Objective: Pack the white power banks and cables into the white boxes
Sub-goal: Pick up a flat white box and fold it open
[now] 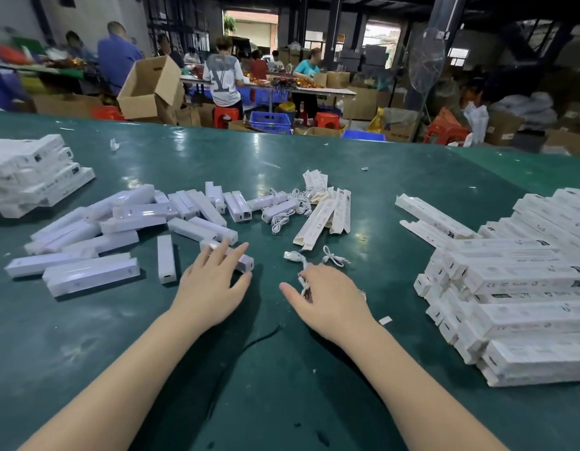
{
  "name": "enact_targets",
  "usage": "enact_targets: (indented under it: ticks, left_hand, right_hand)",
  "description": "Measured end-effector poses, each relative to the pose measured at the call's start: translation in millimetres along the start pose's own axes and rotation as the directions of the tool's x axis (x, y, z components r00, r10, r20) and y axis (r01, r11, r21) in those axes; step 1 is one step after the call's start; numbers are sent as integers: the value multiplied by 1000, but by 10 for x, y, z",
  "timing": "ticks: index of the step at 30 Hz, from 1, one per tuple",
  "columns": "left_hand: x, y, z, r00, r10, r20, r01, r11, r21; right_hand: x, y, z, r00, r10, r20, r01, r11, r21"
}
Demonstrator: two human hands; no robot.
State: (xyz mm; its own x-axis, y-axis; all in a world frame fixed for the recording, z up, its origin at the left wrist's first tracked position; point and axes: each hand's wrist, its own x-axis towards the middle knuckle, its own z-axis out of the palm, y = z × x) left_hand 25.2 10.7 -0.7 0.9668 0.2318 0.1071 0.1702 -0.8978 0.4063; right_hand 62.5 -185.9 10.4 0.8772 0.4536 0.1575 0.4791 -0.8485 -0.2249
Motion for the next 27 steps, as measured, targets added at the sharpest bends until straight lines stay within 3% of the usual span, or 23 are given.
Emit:
enact_targets:
  ticks: [3, 6, 9, 12, 14, 17, 20, 22, 23, 25, 27]
  left_hand:
    - [26, -6, 53, 996, 35, -86, -27, 996, 89]
    - [44, -54, 20, 974, 74, -214, -59, 995, 77]
    - [45, -57, -30, 975, 36, -219, -21, 997, 72]
    - [32, -26, -78, 969, 7, -246, -2, 1000, 18]
    - [6, -17, -108, 961, 9, -276, -17, 999, -28]
    - [-35, -9, -129, 923, 41, -384, -68, 996, -56]
    - [-47, 13, -151, 889, 48, -456, -144, 973, -178]
    - [-51, 56, -155, 945, -23, -325, -147, 859, -490]
    - [-57, 112, -163, 978, -58, -201, -96, 729, -678]
    - [-52, 256, -177, 997, -45, 67, 78, 355, -932]
    - [-41, 331, -168, 981, 29, 192, 189, 87, -978]
  right_hand:
    - [-37, -139, 3, 981, -81, -177, 82, 997, 2]
    - [113, -147, 1, 968, 12, -251, 14, 995, 100]
    - [470, -49, -66, 975, 208, -82, -201, 975, 89]
    - [807, 35, -79, 928, 341, 152, -356, 930, 85]
    - [908, 47, -46, 918, 357, 174, -382, 913, 142]
    - [867, 57, -27, 940, 339, -37, -307, 888, 343]
    - [701, 76, -113, 902, 360, -239, -155, 785, 600]
    - [541, 61, -217, 886, 376, -271, -60, 673, 737]
    - [454, 51, -260, 899, 365, -244, -15, 581, 814]
    - [280, 30, -329, 958, 279, -72, -11, 283, 959]
    - [97, -39, -366, 986, 86, 143, -144, 14, 989]
